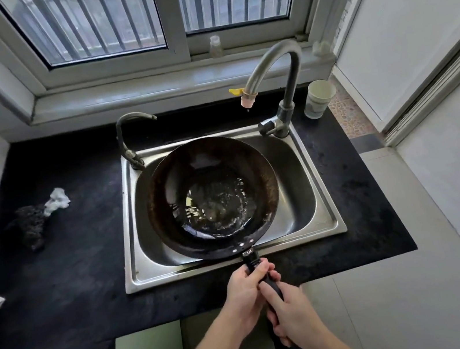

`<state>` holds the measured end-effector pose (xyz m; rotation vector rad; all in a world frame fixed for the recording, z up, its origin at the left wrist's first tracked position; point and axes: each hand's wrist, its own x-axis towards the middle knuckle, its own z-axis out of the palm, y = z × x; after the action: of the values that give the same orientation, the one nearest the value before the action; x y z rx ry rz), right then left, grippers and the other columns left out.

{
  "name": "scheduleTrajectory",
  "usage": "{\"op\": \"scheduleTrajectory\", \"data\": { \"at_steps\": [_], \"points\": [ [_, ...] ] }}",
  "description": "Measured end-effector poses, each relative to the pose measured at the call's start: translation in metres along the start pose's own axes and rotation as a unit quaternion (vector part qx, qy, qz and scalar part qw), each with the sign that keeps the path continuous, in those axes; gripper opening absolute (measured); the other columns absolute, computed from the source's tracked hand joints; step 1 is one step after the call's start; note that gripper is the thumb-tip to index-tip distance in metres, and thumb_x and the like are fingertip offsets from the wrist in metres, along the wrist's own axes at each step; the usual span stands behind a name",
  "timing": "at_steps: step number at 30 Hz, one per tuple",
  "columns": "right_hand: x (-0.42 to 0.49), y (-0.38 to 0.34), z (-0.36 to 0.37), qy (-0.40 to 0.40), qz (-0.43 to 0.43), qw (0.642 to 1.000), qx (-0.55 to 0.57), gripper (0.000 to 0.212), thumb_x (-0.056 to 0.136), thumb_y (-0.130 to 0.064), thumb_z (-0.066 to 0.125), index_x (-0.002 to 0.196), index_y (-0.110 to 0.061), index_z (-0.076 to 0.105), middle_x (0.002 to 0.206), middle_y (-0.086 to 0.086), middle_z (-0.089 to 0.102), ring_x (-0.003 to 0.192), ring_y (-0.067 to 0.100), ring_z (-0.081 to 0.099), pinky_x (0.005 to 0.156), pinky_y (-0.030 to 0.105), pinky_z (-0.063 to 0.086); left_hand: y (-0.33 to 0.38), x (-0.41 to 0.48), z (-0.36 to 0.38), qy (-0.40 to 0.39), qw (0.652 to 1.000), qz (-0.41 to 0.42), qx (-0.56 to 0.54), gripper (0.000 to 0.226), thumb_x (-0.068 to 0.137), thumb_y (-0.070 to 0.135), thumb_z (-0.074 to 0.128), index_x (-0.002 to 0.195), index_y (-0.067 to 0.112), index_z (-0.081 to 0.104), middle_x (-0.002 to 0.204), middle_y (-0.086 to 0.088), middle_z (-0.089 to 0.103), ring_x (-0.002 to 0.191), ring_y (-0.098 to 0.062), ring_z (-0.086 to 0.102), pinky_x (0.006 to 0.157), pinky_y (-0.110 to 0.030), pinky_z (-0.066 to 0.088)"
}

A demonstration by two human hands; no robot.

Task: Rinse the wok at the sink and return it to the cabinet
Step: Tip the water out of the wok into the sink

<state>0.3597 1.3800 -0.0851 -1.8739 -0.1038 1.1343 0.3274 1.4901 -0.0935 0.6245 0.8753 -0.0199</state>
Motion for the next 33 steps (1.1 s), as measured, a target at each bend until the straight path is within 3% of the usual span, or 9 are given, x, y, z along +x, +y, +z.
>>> {"op": "scheduleTrajectory", "data": {
  "at_steps": [7,19,27,33],
  "points": [
    [-0.004,0.009,-0.009,-0.016,0.03,0.999,0.017,0.03,0.102,-0.033,0.052,0.089,-0.008,0.063,0.053,0.003,0.051,0.035,0.013,0.041,0.034,0.025,0.034,-0.013,0.002,-0.002,0.0,0.999,-0.005,0.035,0.013,0.095,0.009,0.059,0.105,0.0,0.058,0.074,-0.007,0.065,0.074,-0.02,0.065,0.075,-0.039,0.042],
    [0.019,-0.023,-0.037,-0.014,-0.002,1.0,-0.018,0.032,0.102,-0.035,0.051,0.092,-0.005,0.06,0.059,0.004,0.056,0.039,0.014,0.046,0.036,0.029,0.039,0.013,0.023,0.032,-0.011,0.999,-0.001,0.049,0.013,0.098,0.019,0.057,0.099,0.006,0.057,0.071,-0.004,0.066,0.072,-0.023,0.062,0.066,-0.036,0.048],
    [0.017,-0.016,-0.031,-0.026,-0.036,0.994,-0.099,0.029,0.1,-0.04,0.053,0.088,-0.016,0.065,0.056,0.0,0.06,0.041,0.009,0.051,0.042,0.028,0.043,0.011,0.011,0.019,0.006,1.0,0.016,0.026,0.013,0.097,0.011,0.057,0.106,0.002,0.058,0.077,-0.009,0.063,0.081,-0.023,0.062,0.078,-0.038,0.052],
    [0.001,-0.001,-0.029,-0.035,-0.01,0.999,-0.038,0.026,0.101,-0.032,0.053,0.094,-0.01,0.065,0.055,0.002,0.054,0.038,0.01,0.044,0.037,0.024,0.037,-0.006,0.006,0.014,0.004,0.999,0.02,0.028,0.011,0.096,0.003,0.056,0.106,-0.002,0.057,0.079,-0.01,0.061,0.075,-0.02,0.064,0.083,-0.039,0.055]
  ]
}}
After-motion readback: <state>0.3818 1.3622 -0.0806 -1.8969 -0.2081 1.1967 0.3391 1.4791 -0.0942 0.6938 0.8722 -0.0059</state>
